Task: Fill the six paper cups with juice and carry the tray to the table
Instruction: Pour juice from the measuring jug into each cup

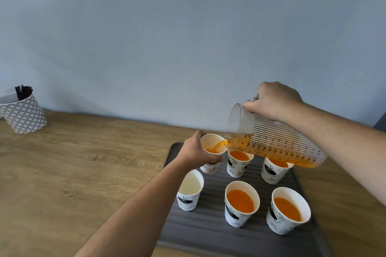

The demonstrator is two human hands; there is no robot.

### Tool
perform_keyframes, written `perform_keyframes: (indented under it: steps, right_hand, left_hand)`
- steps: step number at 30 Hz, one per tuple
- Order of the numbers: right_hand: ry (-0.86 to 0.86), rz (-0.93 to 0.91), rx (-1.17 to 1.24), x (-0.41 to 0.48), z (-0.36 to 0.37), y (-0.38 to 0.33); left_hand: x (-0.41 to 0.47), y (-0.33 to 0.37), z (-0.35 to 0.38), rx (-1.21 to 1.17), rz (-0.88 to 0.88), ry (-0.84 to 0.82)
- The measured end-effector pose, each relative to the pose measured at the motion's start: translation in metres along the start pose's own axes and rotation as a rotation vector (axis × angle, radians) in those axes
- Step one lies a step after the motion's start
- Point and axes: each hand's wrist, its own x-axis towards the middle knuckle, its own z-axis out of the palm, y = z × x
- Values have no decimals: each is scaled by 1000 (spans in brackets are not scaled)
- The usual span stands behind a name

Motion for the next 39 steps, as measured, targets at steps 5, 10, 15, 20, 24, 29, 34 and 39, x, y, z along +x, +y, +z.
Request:
perform_keyframes:
  steps: [5,10,15,20,24,29,34,39]
  right_hand:
    - [-4,2,-15,0,2,-1]
    - [-6,7,-12,0,2,-1]
    - [-5,13,-6,0,2,-3]
    - [0,10,-7,0,0,-3]
    - [0,11,-2,0,0,-3]
    - [3,14,0,0,1,-3]
    - [7,11,-4,0,0,-4]
    - [10,16,-7,-1,-1,-4]
  left_hand:
    - [0,-1,1,4,-5,3]
    - [0,-1,1,1,-13,6]
    - [0,0,1,-16,-20,7]
    - [-2,0,0,-23,-27,9]
    - [-3,1,0,-27,-35,12]
    - [-3,2,-1,-29,-37,12]
    - [-3,2,0,-44,-40,16]
    - [-3,0,1,-44,-41,17]
